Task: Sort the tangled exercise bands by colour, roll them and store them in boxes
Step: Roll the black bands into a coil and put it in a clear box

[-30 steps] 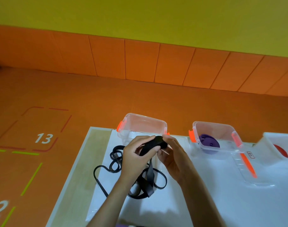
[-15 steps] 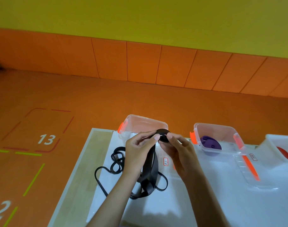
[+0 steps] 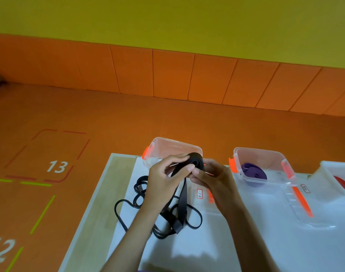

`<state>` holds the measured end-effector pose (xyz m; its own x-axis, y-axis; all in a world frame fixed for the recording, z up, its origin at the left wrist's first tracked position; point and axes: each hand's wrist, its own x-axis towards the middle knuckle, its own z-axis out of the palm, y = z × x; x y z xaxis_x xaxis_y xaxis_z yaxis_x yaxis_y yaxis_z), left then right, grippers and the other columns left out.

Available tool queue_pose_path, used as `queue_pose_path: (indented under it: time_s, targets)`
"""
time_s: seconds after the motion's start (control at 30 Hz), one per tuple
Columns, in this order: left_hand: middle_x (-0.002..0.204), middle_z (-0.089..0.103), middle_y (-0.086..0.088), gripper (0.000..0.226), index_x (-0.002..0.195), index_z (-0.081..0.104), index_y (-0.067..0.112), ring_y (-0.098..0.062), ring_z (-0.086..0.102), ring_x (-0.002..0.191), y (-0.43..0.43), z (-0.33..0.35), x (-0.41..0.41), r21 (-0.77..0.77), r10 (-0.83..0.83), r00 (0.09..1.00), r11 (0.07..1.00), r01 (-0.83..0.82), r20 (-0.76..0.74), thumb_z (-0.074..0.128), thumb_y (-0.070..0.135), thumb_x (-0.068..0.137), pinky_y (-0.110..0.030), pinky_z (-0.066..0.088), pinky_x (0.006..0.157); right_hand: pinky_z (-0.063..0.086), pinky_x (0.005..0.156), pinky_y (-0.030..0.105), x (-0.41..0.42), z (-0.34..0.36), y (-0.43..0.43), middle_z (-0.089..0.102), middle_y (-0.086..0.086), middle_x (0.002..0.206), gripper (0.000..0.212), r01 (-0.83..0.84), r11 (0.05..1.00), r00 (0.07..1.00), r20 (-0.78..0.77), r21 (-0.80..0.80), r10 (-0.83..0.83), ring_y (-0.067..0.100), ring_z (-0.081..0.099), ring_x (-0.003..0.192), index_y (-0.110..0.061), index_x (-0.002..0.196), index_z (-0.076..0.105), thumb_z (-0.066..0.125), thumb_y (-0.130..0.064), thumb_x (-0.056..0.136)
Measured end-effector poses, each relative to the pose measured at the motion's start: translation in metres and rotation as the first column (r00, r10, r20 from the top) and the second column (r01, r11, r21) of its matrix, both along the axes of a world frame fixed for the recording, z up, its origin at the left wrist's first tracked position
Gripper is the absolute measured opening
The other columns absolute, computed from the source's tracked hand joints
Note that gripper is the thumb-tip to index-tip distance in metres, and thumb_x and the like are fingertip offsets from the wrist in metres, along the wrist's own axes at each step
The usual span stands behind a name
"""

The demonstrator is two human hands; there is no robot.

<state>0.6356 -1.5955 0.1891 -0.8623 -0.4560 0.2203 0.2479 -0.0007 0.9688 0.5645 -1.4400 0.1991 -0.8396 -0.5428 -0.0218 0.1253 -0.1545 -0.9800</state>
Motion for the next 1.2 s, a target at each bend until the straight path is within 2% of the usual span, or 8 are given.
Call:
queue_pose_path:
  time_s: [0.1, 0.27, 0.4, 0.63, 0.8, 0.9, 1.07, 1.2]
  targets:
    - [0.116, 0.08, 0.004, 0.027, 0.104, 0.086, 0.029, -0.015, 0.075, 0.114, -0.005, 0.002, 0.001, 0.068, -0.068, 0.997, 0.995, 0.066, 0.026, 0.083, 0.006, 0.089, -0.023, 0.058, 0.097, 0.059, 0.086, 0.032, 0.003, -0.005, -0.002, 0.076, 0.021, 0.103, 0.03, 0.006, 1.0, 1.0, 0.022, -0.01, -0.006, 0.03, 0.073, 0.097, -0.014, 0.109, 0.078, 0.083, -0.023, 0.081]
    - [0.112, 0.081, 0.01, 0.024, 0.108, 0.084, 0.03, -0.01, 0.075, 0.112, -0.018, 0.004, 0.003, -0.049, -0.095, 0.992, 0.994, 0.099, 0.081, 0.079, 0.01, 0.094, -0.021, 0.056, 0.097, 0.056, 0.083, 0.031, -0.01, 0.006, 0.004, 0.078, -0.001, 0.101, 0.021, -0.038, 0.967, 0.99, -0.12, 0.252, 0.07, 0.018, 0.072, 0.09, -0.022, 0.102, 0.08, 0.087, -0.024, 0.082]
    - [0.115, 0.08, 0.009, 0.021, 0.117, 0.079, 0.02, -0.013, 0.074, 0.114, -0.016, 0.01, -0.001, -0.115, -0.103, 0.993, 0.987, 0.11, 0.064, 0.076, 0.012, 0.098, -0.027, 0.057, 0.099, 0.065, 0.081, 0.038, -0.014, 0.027, 0.002, 0.077, 0.009, 0.103, 0.023, -0.074, 0.985, 0.988, -0.121, 0.156, 0.094, 0.028, 0.076, 0.101, -0.025, 0.109, 0.078, 0.08, -0.034, 0.088]
    - [0.114, 0.08, 0.007, 0.032, 0.119, 0.08, 0.013, -0.016, 0.075, 0.114, -0.024, 0.032, -0.017, -0.04, -0.108, 0.994, 0.993, 0.107, -0.025, 0.086, 0.012, 0.088, -0.035, 0.059, 0.102, 0.062, 0.088, 0.038, -0.021, 0.039, -0.005, 0.075, 0.019, 0.115, 0.033, -0.002, 0.996, 0.999, -0.054, -0.089, -0.003, 0.033, 0.074, 0.107, -0.013, 0.123, 0.071, 0.072, -0.027, 0.093]
    - [0.115, 0.081, 0.009, 0.03, 0.118, 0.082, 0.018, -0.011, 0.074, 0.114, -0.035, 0.031, -0.017, -0.172, -0.132, 0.99, 0.975, 0.137, 0.039, 0.084, 0.008, 0.09, -0.037, 0.059, 0.102, 0.061, 0.08, 0.03, -0.033, 0.045, 0.006, 0.074, 0.001, 0.118, 0.043, -0.005, 0.977, 0.975, -0.216, 0.212, 0.051, 0.021, 0.073, 0.1, -0.032, 0.119, 0.077, 0.08, -0.048, 0.08]
    - [0.119, 0.079, 0.007, 0.034, 0.124, 0.078, 0.016, -0.014, 0.073, 0.117, -0.028, 0.027, -0.017, -0.13, -0.163, 0.986, 0.977, 0.166, 0.037, 0.083, 0.011, 0.091, -0.034, 0.058, 0.103, 0.062, 0.073, 0.029, -0.035, 0.042, 0.003, 0.076, 0.007, 0.11, 0.04, 0.009, 0.994, 0.985, -0.173, 0.113, 0.011, 0.026, 0.076, 0.094, -0.024, 0.113, 0.08, 0.084, -0.042, 0.077]
    - [0.114, 0.081, 0.005, 0.034, 0.118, 0.079, 0.016, -0.014, 0.076, 0.112, -0.025, 0.019, -0.018, 0.034, -0.089, 0.996, 0.995, 0.088, 0.026, 0.087, 0.006, 0.086, -0.028, 0.059, 0.1, 0.062, 0.087, 0.04, -0.026, 0.014, -0.008, 0.072, 0.019, 0.119, 0.032, -0.013, 0.997, 1.0, -0.004, -0.079, 0.013, 0.033, 0.072, 0.11, -0.009, 0.117, 0.073, 0.078, -0.027, 0.091]
    - [0.116, 0.081, 0.01, 0.035, 0.119, 0.081, 0.021, -0.01, 0.074, 0.114, -0.039, 0.015, -0.017, -0.107, -0.177, 0.976, 0.976, 0.191, 0.126, 0.086, 0.007, 0.087, -0.028, 0.057, 0.104, 0.064, 0.08, 0.04, -0.034, 0.016, 0.006, 0.076, 0.011, 0.115, 0.037, -0.102, 0.983, 0.988, -0.096, 0.155, 0.118, 0.034, 0.075, 0.102, -0.02, 0.118, 0.076, 0.084, -0.035, 0.085]
